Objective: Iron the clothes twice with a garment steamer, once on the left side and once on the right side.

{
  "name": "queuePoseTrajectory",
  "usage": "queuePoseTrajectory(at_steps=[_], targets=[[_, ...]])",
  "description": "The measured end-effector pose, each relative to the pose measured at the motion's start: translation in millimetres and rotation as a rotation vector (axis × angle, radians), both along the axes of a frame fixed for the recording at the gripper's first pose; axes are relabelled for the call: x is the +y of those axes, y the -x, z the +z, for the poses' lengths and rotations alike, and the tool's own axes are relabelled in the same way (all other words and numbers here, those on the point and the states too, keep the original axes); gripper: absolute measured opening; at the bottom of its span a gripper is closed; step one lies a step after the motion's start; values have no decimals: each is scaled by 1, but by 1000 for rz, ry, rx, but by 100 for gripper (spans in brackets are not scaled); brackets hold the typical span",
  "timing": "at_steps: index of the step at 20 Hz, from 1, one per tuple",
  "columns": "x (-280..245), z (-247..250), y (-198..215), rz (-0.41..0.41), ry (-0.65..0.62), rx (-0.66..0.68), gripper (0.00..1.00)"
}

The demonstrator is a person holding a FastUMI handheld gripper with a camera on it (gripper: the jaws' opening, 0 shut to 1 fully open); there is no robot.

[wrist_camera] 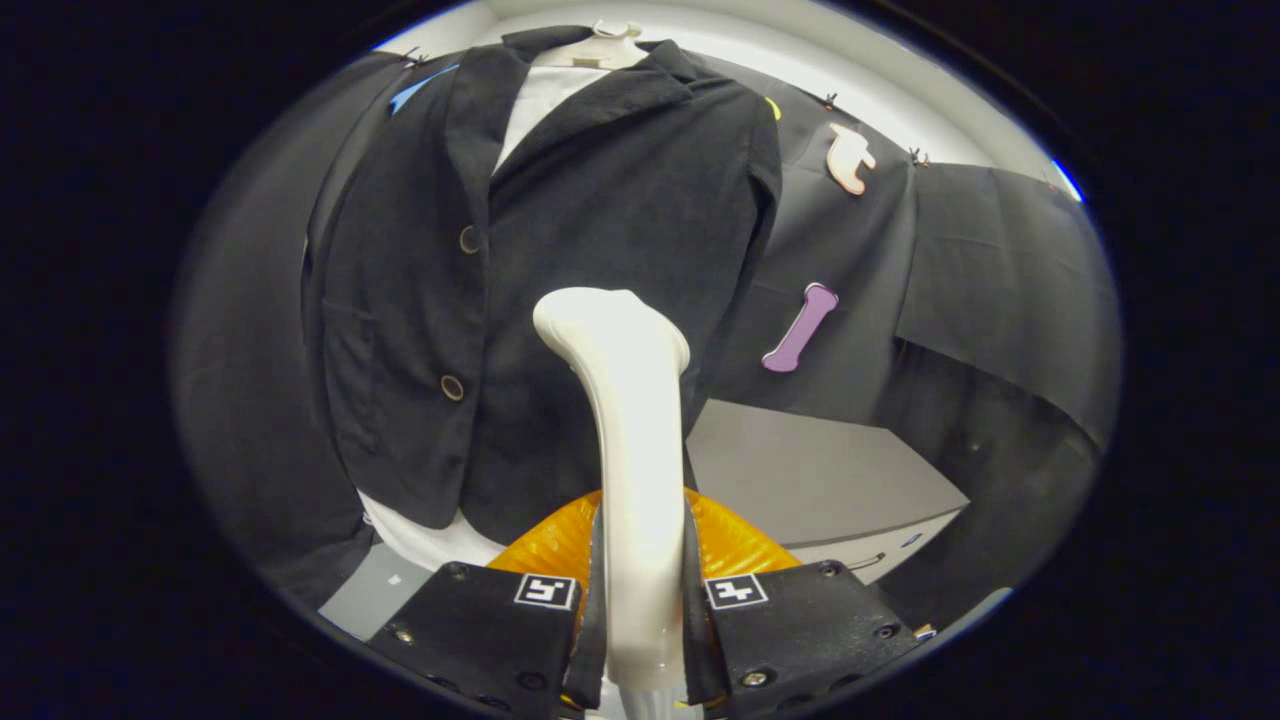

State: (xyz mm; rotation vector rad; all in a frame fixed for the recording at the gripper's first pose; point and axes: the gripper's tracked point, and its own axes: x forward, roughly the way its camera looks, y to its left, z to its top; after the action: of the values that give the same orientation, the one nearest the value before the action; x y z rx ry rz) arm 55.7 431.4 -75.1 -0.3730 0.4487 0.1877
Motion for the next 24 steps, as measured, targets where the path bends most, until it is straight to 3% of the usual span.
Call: queuePoseTrajectory(at_steps=[15, 24], targets=[[7, -52, 23, 39, 63, 23, 34], [-2, -106, 44, 44, 103, 131, 34]])
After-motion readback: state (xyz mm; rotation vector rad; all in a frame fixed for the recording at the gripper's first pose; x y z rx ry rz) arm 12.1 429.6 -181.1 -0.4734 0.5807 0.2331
